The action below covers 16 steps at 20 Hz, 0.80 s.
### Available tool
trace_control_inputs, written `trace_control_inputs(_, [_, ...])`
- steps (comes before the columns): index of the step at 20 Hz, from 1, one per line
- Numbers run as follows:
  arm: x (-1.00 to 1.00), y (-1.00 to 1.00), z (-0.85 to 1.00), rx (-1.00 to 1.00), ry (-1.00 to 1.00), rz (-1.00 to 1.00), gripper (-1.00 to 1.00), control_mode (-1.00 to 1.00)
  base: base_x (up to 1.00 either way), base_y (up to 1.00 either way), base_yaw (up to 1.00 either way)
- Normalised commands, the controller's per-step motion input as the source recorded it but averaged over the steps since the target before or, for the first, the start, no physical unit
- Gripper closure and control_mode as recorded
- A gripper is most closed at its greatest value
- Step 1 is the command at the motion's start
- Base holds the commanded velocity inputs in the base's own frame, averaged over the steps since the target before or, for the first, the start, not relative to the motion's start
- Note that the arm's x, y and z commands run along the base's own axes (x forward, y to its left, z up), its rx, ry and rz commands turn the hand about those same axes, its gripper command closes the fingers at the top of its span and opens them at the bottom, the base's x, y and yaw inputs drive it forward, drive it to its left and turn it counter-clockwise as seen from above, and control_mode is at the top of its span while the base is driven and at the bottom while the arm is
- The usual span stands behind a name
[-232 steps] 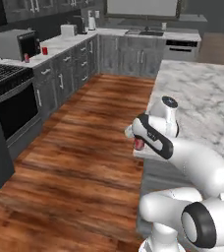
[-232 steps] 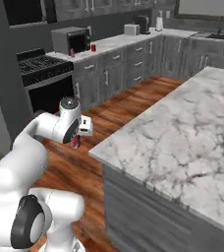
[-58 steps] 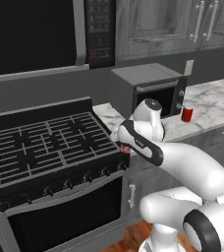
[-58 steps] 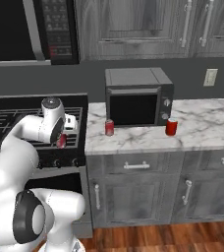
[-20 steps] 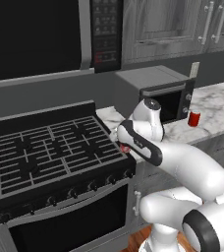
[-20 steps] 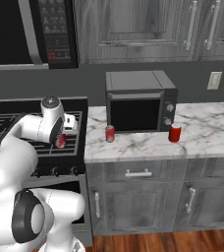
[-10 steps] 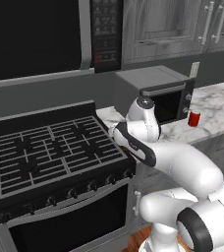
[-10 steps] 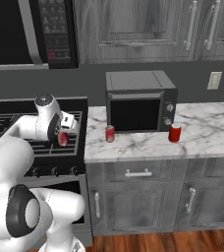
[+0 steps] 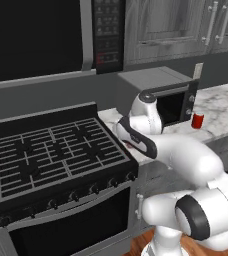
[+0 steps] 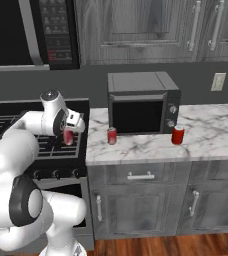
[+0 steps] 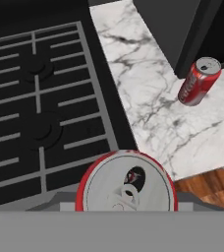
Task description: Four empty soda cans are scattered around the kitchen. Gather all the cans and cluster them next to the stove for recycling.
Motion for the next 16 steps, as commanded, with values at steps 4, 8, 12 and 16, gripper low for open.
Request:
trace_control_inputs(4, [0.21, -0.18, -0.06, 0.0, 0.01, 0.0, 1.0, -1.0, 0.0, 0.0, 0.0])
trace_control_inputs(8, [0.23, -0.14, -0.11, 0.0, 0.01, 0.0, 1.0, -1.0, 0.0, 0.0, 0.0])
trace_control_inputs(12, [0.2, -0.14, -0.18, 0.0, 0.0, 0.0, 1.0, -1.0, 0.0, 0.0, 0.0])
trace_control_inputs(16, [0.23, -0.13, -0.23, 0.0, 0.0, 0.0, 1.0, -1.0, 0.0, 0.0, 0.0])
